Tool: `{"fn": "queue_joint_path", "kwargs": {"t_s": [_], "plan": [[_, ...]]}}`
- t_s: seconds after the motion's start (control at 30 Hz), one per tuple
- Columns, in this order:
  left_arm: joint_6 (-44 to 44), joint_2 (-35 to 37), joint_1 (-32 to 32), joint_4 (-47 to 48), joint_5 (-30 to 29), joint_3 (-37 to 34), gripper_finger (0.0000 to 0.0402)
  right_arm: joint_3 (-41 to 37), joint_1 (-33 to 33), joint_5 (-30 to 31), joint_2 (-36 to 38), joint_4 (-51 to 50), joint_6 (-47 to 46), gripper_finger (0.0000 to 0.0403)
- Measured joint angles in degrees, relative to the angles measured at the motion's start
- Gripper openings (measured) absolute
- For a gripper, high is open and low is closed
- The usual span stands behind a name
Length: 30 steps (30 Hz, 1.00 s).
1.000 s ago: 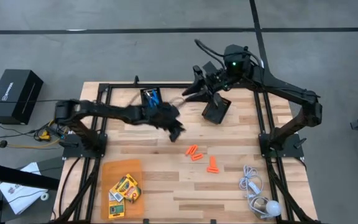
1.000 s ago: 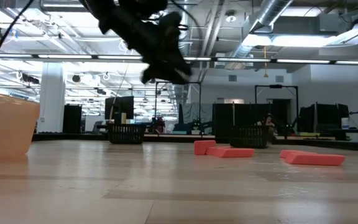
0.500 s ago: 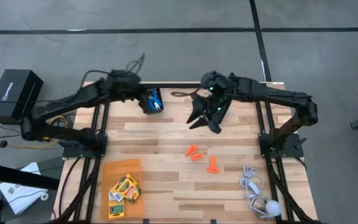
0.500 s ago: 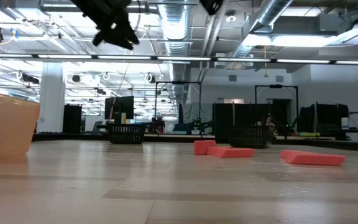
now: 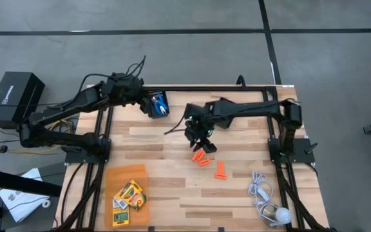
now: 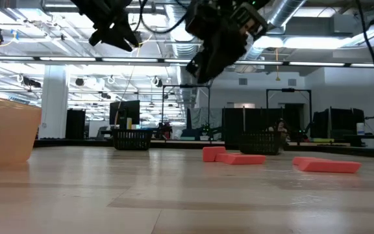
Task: Pick & Place School Supplies
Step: Put the orange eraser into the right black bin
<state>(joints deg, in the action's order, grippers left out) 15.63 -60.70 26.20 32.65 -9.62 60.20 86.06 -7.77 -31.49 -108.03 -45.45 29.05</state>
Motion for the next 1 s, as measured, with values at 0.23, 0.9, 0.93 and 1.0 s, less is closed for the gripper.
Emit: {"fn": "queue_joint_path", "kwargs": {"t_s": [0.23, 0.9, 0.93, 1.0], "plan": [[-0.2, -1.4, -0.3, -0.8, 0.1, -2.0, 0.0147, 0.1, 1.4, 0.1, -4.6, -0.4, 1.7, 0.0116], [3.0, -0.7, -0.7, -1.6, 2.1, -9.2, 0.0147, -10.8, -1.0, 2.0, -4.8, 4.1, 4.0, 0.0116], [3.0, -0.7, -0.7, -1.7, 2.0, -9.2, 0.0147, -11.2, -1.0, 2.0, -4.8, 5.1, 3.9, 0.0116], [3.0, -0.5, -0.7, -1.6, 2.0, -9.2, 0.0147, -11.5, -1.0, 2.0, -4.8, 5.8, 3.1, 0.0116]]}}
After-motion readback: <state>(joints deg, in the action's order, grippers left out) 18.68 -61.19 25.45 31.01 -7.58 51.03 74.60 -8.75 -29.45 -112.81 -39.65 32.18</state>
